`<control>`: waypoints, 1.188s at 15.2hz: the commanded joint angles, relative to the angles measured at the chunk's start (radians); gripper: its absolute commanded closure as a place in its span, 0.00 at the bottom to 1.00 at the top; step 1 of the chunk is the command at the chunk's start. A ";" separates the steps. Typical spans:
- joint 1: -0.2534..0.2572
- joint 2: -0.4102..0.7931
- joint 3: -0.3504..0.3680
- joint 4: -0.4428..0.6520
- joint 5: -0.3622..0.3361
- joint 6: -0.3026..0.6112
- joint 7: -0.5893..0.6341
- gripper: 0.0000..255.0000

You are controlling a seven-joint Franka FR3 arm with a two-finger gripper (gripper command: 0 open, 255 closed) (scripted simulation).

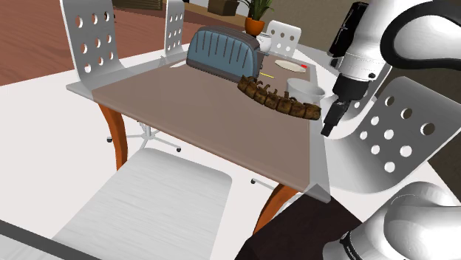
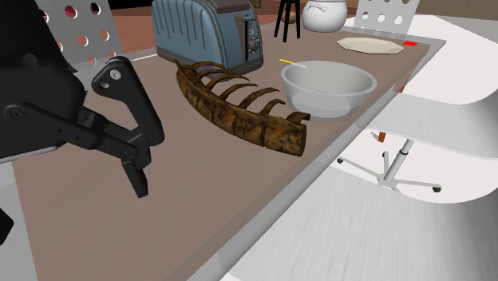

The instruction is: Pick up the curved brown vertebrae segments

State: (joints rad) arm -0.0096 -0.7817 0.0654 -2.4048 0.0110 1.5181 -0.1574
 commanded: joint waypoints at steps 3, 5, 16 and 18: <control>-0.026 0.085 0.005 0.048 0.006 0.034 0.051 0.00; -0.050 0.169 0.009 0.101 0.010 0.062 0.101 0.00; -0.161 0.591 -0.013 0.446 0.014 0.130 0.362 0.00; -0.177 0.662 -0.024 0.518 0.016 0.128 0.405 0.00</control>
State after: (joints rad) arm -0.1790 -0.1616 0.0456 -1.9235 0.0256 1.6412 0.2217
